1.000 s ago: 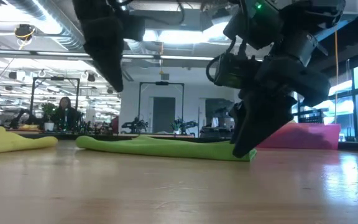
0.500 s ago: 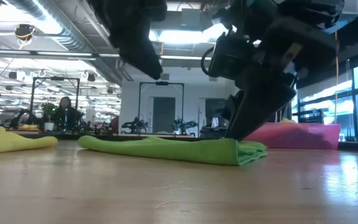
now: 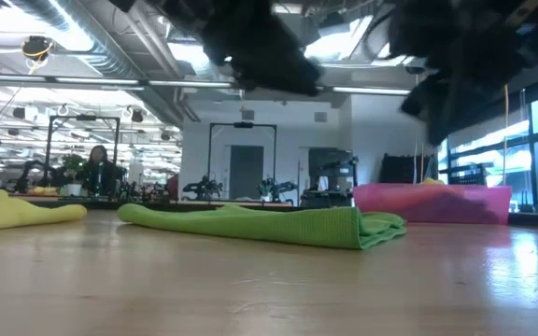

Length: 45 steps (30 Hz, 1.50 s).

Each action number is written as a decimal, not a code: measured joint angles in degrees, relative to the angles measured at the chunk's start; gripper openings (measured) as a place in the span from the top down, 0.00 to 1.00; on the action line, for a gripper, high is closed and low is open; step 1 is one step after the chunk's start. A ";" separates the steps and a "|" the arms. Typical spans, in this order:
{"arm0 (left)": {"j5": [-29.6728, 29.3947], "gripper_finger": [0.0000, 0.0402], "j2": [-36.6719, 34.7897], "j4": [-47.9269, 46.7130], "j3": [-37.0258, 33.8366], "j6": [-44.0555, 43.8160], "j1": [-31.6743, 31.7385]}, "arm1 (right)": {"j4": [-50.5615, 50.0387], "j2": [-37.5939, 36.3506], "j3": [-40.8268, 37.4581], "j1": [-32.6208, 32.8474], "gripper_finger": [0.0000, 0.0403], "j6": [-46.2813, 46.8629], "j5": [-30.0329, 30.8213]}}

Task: Fold microfiber towels
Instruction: Fold the green towel

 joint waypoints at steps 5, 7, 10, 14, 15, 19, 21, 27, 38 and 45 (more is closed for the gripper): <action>-1.68 0.62 6.94 1.60 2.15 7.08 -2.23 | -3.79 -10.07 -3.22 3.25 0.63 7.22 7.19; -3.25 0.62 9.58 1.60 4.20 7.29 -2.22 | -3.87 -13.44 -4.66 5.08 0.63 11.55 9.59; -4.62 0.62 13.61 1.53 7.57 9.97 -1.94 | -3.97 -16.74 -6.05 7.98 0.63 16.84 11.78; -0.28 0.62 18.20 -0.19 12.95 13.36 -1.02 | -4.43 -18.55 -7.07 11.91 0.63 20.97 12.82; 1.80 0.62 19.30 -0.49 14.69 13.60 -0.72 | -4.40 -18.68 -7.31 12.83 0.63 21.44 12.79; 2.05 0.62 19.91 -7.95 18.07 14.67 -0.35 | -4.87 -18.48 -7.59 16.38 0.63 24.64 13.37; 0.38 0.62 19.66 -9.26 18.48 14.66 0.01 | -5.27 -18.26 -7.59 17.93 0.63 26.00 14.60; 6.24 0.62 19.65 -16.07 18.41 14.27 1.02 | -5.33 -17.91 -7.59 20.87 0.63 27.21 18.72; 3.29 0.62 20.67 -18.12 18.30 14.68 0.98 | -5.77 -17.91 -7.59 22.29 0.63 29.76 20.41; 7.69 0.62 22.10 -16.79 18.39 12.46 0.42 | -6.38 -17.73 -7.59 22.27 0.63 29.69 20.44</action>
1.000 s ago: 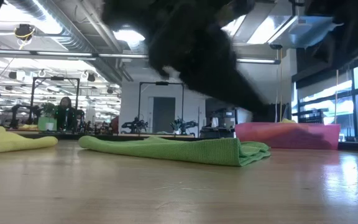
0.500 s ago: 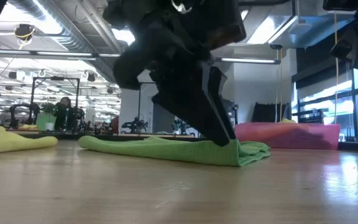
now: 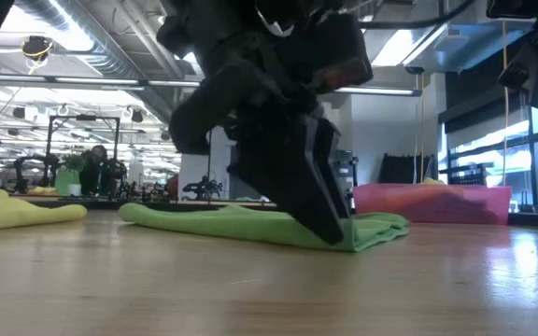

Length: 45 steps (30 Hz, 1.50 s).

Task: Fold microfiber towels
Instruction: Fold the green towel

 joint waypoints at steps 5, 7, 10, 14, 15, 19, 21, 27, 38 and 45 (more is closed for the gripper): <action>-0.95 0.62 1.43 0.43 0.11 -1.34 -1.32 | 0.01 0.02 0.00 0.00 0.63 0.05 1.32; -1.71 0.62 1.70 0.52 0.17 -2.36 -1.61 | 0.03 0.02 0.00 0.00 0.63 0.15 1.33; -1.81 0.62 1.78 0.71 0.17 -3.91 -1.61 | 0.02 0.03 0.00 0.00 0.63 0.17 1.35; -3.72 0.62 1.87 0.83 0.17 -7.44 -1.68 | -0.17 0.04 0.00 0.00 0.63 0.25 1.43; -4.24 0.63 1.90 0.84 0.17 -8.49 -1.74 | -0.17 0.04 0.00 0.00 0.63 0.29 1.43; -5.38 0.74 1.94 0.44 0.15 -10.73 -2.35 | -0.20 0.04 0.00 0.00 0.63 1.46 1.44; -5.40 0.84 1.95 0.06 0.15 -11.66 -2.69 | -0.23 0.04 0.00 0.00 0.63 1.84 1.64; -5.98 0.98 1.23 -1.25 0.06 -13.42 -3.67 | -0.24 0.04 0.00 0.00 0.63 1.98 4.10; -6.94 1.00 -6.82 -11.00 -0.22 -19.60 -3.92 | 4.61 0.25 0.02 -0.09 0.63 -6.60 11.77; -7.58 1.00 -11.29 -10.79 -0.15 -25.74 -3.87 | 16.52 10.00 0.11 -2.94 0.63 -26.25 6.86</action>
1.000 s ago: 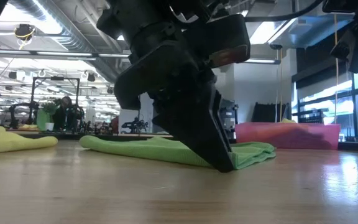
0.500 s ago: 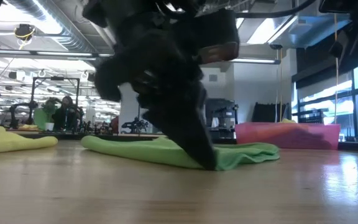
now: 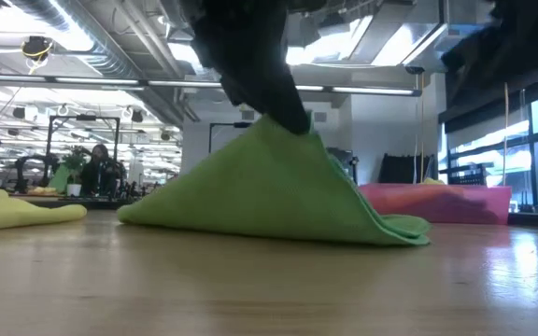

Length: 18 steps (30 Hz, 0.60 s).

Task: Fold microfiber towels
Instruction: Fold the green towel

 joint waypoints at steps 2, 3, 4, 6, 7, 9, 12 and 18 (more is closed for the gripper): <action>-0.19 1.00 -0.78 -0.15 0.00 -1.43 0.16 | 2.66 4.14 -0.02 -1.01 0.62 -2.99 -1.13; -0.21 1.00 -1.03 -0.16 0.02 -2.24 0.19 | 4.77 6.07 -0.02 -1.56 0.61 -3.53 -1.18; -0.22 1.00 -1.12 -0.16 0.04 -2.68 0.19 | 6.89 7.80 -0.02 -2.28 0.60 -3.54 -1.21; -0.22 1.00 -1.09 -0.31 0.04 -3.96 0.21 | 12.95 11.09 -0.01 -3.68 0.56 -3.53 -1.13; -0.16 1.00 -1.09 -0.34 0.04 -4.24 0.21 | 15.62 12.60 0.04 -4.16 0.54 -3.51 -1.08; 0.11 1.00 -1.09 -0.67 0.09 -5.35 0.21 | 20.29 15.89 0.61 -4.81 0.48 -3.53 -1.38; 0.11 1.00 -1.19 -1.44 0.09 -6.51 0.20 | 23.58 20.54 1.96 -5.46 0.40 -3.51 -3.27; -4.37 1.00 -5.24 -1.91 0.09 -7.04 0.14 | 24.78 27.88 4.23 -5.41 0.34 -3.33 -4.55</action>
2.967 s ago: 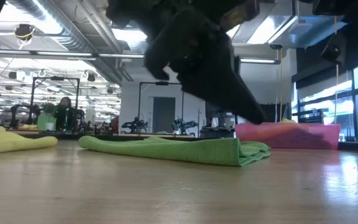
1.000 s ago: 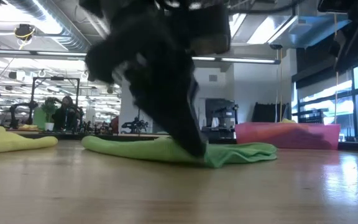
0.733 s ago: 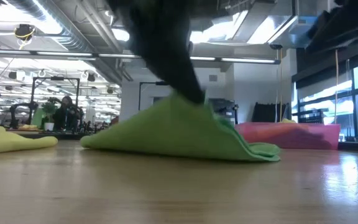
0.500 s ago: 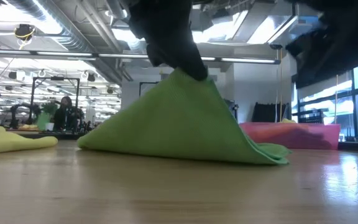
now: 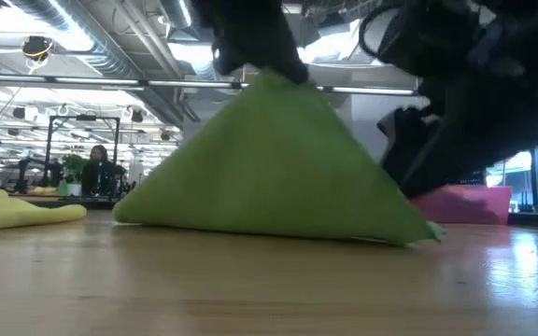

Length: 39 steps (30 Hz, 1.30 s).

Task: Fold microfiber towels
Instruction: Fold the green towel

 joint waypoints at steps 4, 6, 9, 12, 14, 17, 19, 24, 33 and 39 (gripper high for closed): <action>-1.61 1.00 -2.04 -0.93 0.02 0.00 0.09 | -0.20 1.90 0.07 -0.06 0.34 0.84 0.16; -1.68 1.00 -2.63 -0.85 0.04 0.00 0.08 | -0.93 2.35 0.07 -0.42 0.34 1.19 0.35; -1.57 1.00 -2.76 -2.07 0.07 -0.13 -0.05 | -2.38 2.36 0.07 -0.93 0.34 1.42 0.43; -1.68 1.00 -2.80 -3.76 0.07 -0.96 -0.46 | -4.08 1.98 0.07 -1.20 0.35 1.50 0.43; -1.72 1.00 -2.80 -5.23 0.07 -1.17 -0.74 | -4.75 1.80 0.07 -1.20 0.39 1.41 0.45; -3.08 1.00 -2.82 -7.26 0.07 -1.38 -1.23 | -6.21 1.80 0.05 -1.18 0.52 1.30 -0.60; -3.80 1.00 -2.82 -8.70 0.07 -1.92 -1.58 | -6.45 1.80 0.07 -1.18 0.65 1.30 -1.51; -5.29 1.00 -2.82 -11.68 0.07 -6.52 -2.73 | -11.31 0.24 2.49 -1.48 0.96 -2.34 -2.50; -8.22 1.00 -2.82 -19.40 0.07 -17.35 -6.51 | -15.20 -2.82 12.85 -6.14 0.98 -18.32 -2.65; -9.93 1.00 -2.85 -26.42 0.07 -27.37 -10.27 | -22.72 -2.79 15.88 -12.41 0.97 -19.90 -8.07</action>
